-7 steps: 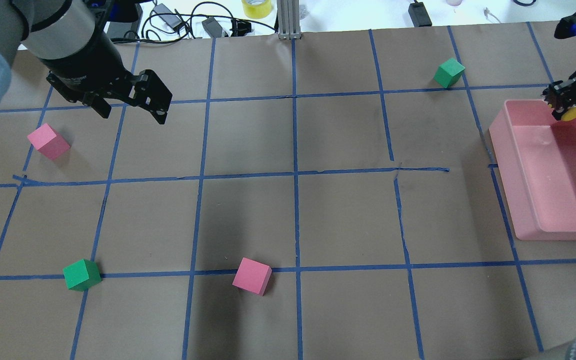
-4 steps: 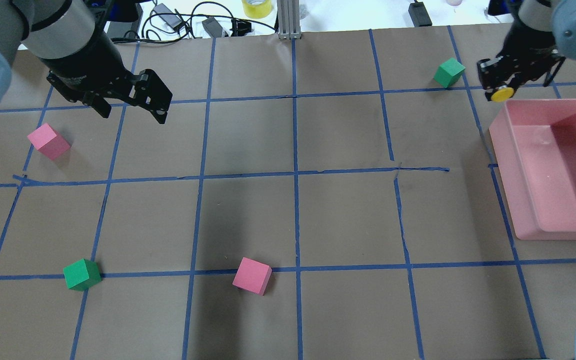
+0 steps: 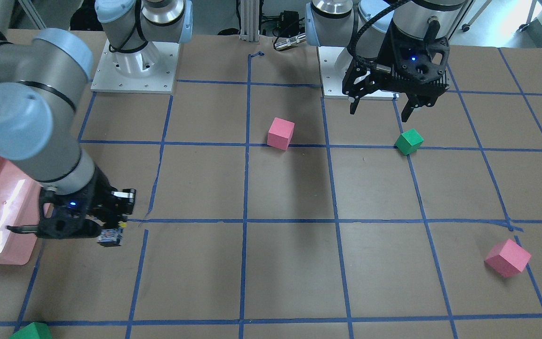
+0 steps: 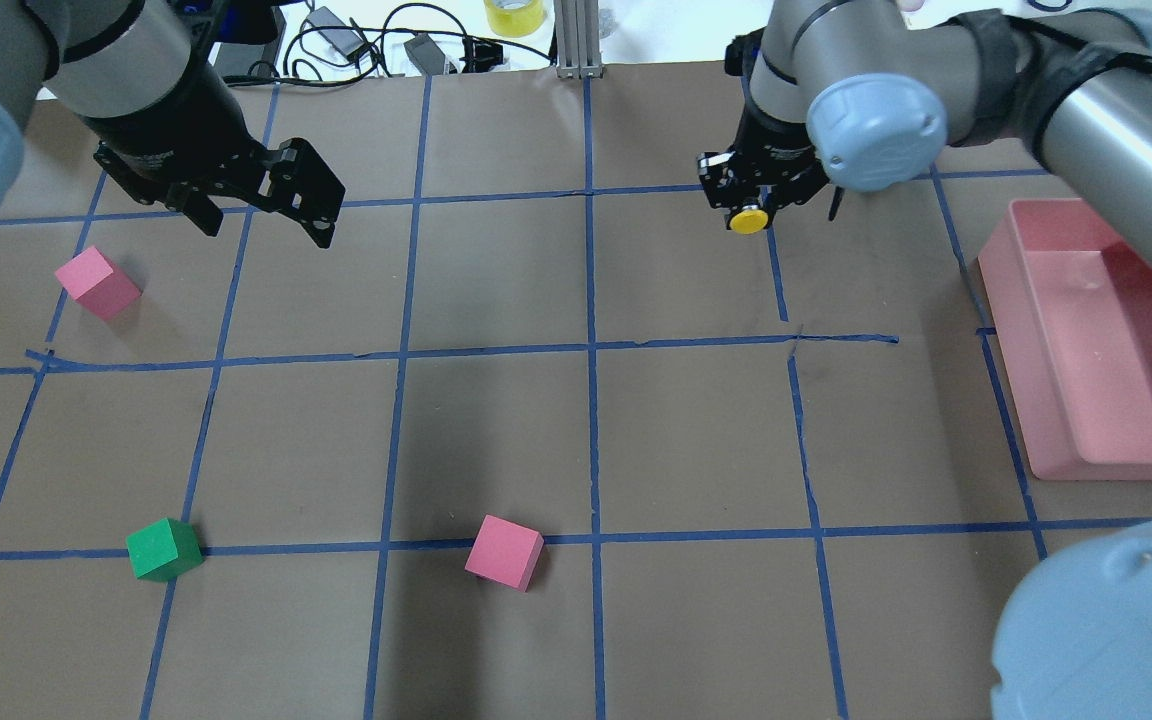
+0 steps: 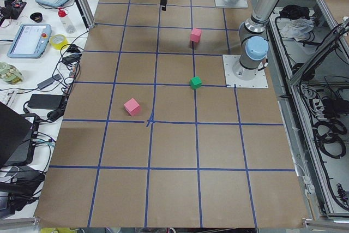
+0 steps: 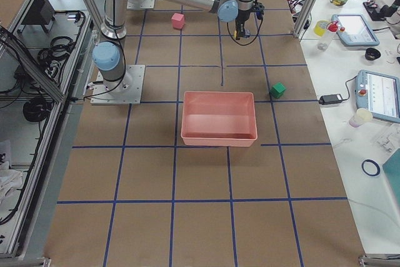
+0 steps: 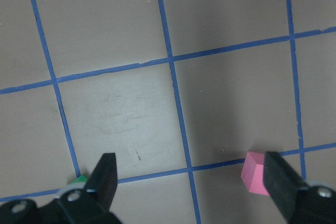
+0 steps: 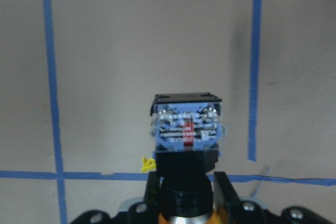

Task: Align button upright
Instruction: 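Carry the switch to the table center and set it down, then open and raise the right gripper while the left arm reaches toward the switch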

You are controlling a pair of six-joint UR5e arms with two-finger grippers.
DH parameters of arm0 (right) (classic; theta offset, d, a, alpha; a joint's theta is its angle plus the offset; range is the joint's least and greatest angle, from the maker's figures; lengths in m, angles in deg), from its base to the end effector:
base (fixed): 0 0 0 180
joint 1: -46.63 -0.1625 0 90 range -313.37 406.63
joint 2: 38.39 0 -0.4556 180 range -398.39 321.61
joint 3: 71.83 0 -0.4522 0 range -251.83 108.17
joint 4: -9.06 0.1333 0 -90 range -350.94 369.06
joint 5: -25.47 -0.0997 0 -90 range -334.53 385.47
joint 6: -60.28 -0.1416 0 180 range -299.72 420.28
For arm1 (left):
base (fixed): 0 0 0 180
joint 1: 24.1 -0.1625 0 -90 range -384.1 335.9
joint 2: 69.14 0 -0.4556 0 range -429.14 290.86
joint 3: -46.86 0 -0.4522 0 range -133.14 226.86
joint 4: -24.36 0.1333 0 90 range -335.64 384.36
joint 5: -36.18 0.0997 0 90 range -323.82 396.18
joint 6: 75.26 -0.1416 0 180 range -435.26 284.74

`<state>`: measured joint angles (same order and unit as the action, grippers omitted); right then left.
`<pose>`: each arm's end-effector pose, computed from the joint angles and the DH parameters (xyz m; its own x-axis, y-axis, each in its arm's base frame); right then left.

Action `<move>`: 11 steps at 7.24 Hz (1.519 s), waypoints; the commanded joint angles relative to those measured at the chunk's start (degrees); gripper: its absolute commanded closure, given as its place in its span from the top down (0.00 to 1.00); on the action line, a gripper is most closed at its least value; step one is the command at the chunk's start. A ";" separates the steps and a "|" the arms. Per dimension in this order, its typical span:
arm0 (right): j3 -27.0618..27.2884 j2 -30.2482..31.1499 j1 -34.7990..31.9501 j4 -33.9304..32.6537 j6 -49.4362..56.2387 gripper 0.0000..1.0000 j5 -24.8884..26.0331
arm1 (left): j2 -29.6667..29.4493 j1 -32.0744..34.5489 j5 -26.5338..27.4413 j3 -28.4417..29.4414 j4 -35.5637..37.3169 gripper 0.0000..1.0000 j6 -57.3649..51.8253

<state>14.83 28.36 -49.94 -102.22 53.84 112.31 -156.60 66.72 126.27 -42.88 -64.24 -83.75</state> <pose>0.2212 -0.6873 0.2881 -0.9983 -0.0034 -0.0574 -0.0024 0.9998 -0.0176 -0.1408 -0.5393 0.5058 -0.9868 0.1613 -0.0124 0.1617 0.9842 -0.0722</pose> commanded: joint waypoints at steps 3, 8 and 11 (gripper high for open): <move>0.44 -6.69 -6.34 -6.13 -5.51 0.00 -4.64 | 0.00 -0.02 0.00 0.00 0.00 1.00 0.05; -0.09 -10.85 -10.57 -11.52 -6.39 0.00 -6.86 | 0.35 0.24 0.09 -1.14 0.00 1.00 0.49; 0.53 -5.51 -10.92 -8.19 -4.30 0.46 -4.33 | 1.22 0.41 -0.09 -3.59 0.17 1.00 2.24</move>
<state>15.26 20.28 -60.86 -112.48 47.91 106.38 -155.97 67.04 126.28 -44.89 -64.20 -82.52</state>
